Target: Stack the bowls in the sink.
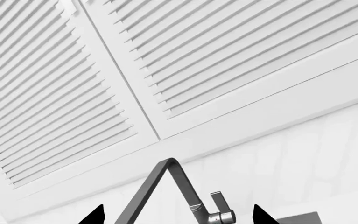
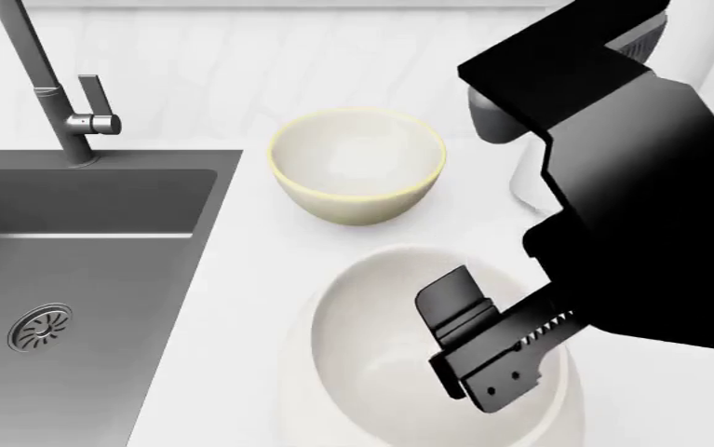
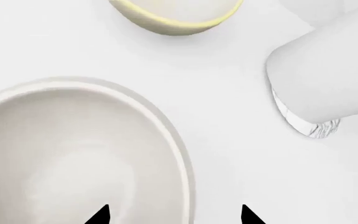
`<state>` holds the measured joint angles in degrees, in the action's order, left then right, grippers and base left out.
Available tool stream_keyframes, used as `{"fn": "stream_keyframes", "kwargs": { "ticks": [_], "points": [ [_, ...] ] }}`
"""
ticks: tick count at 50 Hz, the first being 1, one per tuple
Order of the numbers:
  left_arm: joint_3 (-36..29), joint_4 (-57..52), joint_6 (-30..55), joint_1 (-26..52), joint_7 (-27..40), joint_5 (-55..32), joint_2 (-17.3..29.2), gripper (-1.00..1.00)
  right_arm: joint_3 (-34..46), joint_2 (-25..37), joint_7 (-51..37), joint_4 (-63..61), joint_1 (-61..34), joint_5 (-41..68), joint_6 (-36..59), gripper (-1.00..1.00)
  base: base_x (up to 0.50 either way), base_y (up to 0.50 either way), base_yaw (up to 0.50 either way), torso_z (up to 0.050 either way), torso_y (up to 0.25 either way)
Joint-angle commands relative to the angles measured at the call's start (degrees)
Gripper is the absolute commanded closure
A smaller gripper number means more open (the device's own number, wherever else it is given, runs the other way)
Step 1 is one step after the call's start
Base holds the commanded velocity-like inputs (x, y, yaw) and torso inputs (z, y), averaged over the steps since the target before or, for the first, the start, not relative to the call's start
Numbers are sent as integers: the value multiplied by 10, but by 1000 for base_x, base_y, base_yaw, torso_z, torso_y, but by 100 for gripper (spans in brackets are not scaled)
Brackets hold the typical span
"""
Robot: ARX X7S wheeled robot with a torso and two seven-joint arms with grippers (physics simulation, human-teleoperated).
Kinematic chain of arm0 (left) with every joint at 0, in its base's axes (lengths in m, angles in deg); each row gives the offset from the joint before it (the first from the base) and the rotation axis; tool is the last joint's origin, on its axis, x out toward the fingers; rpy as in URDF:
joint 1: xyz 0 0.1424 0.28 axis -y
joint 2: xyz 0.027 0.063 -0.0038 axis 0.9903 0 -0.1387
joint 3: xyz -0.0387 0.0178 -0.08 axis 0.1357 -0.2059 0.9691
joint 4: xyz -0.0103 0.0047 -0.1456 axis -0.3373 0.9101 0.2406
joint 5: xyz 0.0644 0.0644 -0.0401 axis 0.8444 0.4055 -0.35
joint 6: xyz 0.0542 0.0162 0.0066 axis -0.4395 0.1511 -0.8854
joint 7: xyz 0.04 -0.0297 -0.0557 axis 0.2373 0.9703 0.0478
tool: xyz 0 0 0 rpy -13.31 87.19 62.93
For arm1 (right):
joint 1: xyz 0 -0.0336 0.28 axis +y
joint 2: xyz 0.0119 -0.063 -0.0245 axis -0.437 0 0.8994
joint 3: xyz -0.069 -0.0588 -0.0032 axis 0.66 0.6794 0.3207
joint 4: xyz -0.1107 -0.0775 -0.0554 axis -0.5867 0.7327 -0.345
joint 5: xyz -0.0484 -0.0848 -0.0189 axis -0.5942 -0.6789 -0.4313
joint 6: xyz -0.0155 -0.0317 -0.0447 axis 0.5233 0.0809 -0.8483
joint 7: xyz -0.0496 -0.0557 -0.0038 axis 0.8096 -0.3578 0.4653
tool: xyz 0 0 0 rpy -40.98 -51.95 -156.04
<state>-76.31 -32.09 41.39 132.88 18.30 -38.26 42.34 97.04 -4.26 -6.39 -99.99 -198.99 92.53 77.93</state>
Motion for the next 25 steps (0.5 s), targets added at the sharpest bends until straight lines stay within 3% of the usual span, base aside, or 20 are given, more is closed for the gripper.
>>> {"fn": "stream_keyframes", "kwargs": {
  "ticks": [1, 25],
  "points": [
    [-2, -4, -4, -4, -3, 3, 2, -100, 35, 1, 7, -12, 5, -2, -1, -100, 0, 0, 0, 0, 0],
    [-6, -10, -8, -9, -10, 9, 9, -100, 57, 30, 46, -23, 89, -92, -4, -100, 0, 0, 0, 0, 0]
  ]
}}
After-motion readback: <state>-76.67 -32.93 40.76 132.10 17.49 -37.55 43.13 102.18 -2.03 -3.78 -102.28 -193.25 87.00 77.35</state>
